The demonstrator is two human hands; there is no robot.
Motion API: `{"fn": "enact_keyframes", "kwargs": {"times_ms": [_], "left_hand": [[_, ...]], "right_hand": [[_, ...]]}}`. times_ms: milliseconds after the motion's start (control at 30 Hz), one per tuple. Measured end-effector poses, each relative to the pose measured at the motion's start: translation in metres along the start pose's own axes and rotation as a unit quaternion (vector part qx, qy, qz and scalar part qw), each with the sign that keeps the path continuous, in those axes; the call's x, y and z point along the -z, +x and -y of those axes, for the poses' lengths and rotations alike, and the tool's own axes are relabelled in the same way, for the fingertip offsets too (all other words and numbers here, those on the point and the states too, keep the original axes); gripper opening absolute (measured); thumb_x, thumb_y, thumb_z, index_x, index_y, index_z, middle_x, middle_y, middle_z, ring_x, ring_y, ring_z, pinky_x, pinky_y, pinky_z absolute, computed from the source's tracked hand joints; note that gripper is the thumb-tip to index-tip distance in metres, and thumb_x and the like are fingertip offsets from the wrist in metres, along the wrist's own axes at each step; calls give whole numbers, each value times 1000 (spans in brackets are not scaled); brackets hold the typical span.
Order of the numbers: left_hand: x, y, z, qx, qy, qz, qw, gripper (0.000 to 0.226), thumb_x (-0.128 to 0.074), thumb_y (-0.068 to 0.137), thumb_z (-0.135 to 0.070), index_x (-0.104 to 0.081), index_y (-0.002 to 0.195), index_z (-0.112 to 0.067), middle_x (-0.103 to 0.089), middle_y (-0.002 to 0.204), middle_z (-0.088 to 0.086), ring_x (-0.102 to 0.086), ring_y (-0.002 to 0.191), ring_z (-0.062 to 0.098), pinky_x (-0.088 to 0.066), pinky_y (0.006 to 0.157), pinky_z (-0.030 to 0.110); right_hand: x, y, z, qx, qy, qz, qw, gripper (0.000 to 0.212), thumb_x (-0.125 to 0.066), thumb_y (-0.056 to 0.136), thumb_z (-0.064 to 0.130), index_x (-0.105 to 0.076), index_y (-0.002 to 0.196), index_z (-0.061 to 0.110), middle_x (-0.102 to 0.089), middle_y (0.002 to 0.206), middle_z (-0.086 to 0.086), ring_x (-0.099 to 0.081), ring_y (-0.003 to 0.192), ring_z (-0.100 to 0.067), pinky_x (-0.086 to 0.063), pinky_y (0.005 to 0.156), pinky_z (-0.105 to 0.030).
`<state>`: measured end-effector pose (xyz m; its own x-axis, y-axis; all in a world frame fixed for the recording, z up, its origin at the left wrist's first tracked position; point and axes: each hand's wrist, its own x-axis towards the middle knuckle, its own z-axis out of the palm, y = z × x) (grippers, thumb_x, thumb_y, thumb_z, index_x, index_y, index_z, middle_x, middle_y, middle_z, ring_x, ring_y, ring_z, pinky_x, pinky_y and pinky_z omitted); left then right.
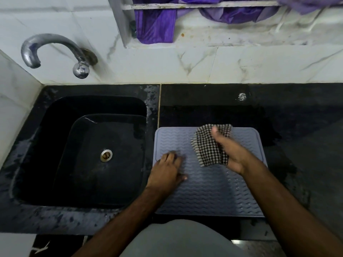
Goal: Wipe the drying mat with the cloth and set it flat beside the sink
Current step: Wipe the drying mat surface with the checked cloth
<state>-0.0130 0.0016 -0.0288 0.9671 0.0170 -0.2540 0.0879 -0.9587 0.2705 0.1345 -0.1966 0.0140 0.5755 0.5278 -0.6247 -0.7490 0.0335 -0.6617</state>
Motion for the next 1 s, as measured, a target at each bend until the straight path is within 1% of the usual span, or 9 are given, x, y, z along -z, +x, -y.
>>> {"fn": "enact_keyframes", "kwargs": {"times_ms": [67,133,167,267,433,667,867,933,1000], "left_hand": [[0,-1,3,-5,-6,-8,1000,68,-58,91,-57,-37,148,-26,-33,157,3,-35,140,23,-39,110,41],[1,-2,6,-10,-19,-13,1000,69,-60,90,-54,-38,149,-26,-32,157,0,-35,140,21,-41,110,40],[1,-3,6,-12,-23,-11,1000,69,-62,90,-52,-40,149,-26,-30,158,0,-35,141,21,-41,110,40],[1,-8,4,-3,-49,-4,999,62,-67,88,-50,-52,141,-23,-24,161,-1,-30,143,21,-39,112,40],[1,-9,0,18,-88,1,996,58,-71,87,-44,-61,136,-15,-25,159,2,-28,141,22,-39,111,36],[11,-2,-4,32,-47,40,998,65,-72,86,-46,-56,138,-10,-32,146,4,-31,133,23,-42,104,37],[21,4,-7,49,-32,77,995,60,-73,86,-46,-62,129,-6,-30,143,3,-32,130,23,-51,96,41],[20,4,-7,52,-34,79,995,59,-73,86,-46,-63,128,-7,-28,145,4,-32,130,23,-51,96,42],[18,4,-6,53,-32,77,995,58,-73,85,-46,-64,127,-8,-26,147,4,-31,131,23,-51,96,42]], "right_hand": [[-3,2,2,-17,-151,65,986,47,-83,78,39,-70,118,20,-72,120,-7,-70,107,-26,-59,83,-43],[-12,11,-1,-29,-325,81,942,50,-88,72,38,-69,116,24,-74,116,0,-70,107,-21,-56,86,-38],[-17,19,-3,-10,-430,64,901,51,-87,73,39,-68,118,25,-73,116,2,-68,109,-20,-53,91,-36],[-27,45,-16,103,-705,-23,701,61,-79,81,35,-55,136,25,-60,130,1,-55,122,-21,-45,101,-37],[-31,57,-45,286,-788,-7,545,54,-73,79,28,-55,130,31,-54,120,3,-50,115,-19,-43,93,-39],[-24,86,-34,392,-822,1,413,26,-60,84,40,-52,108,37,-50,96,4,-53,88,-16,-44,70,-34],[-28,113,17,329,-820,-92,459,20,-58,93,23,-57,112,23,-54,110,-1,-57,98,-21,-46,78,-38],[-27,108,31,336,-752,-140,550,24,-67,86,17,-59,109,23,-51,105,1,-60,92,-22,-48,74,-38],[-32,98,30,352,-664,-112,650,33,-75,81,14,-60,108,25,-47,101,8,-59,87,-18,-50,72,-35]]}}
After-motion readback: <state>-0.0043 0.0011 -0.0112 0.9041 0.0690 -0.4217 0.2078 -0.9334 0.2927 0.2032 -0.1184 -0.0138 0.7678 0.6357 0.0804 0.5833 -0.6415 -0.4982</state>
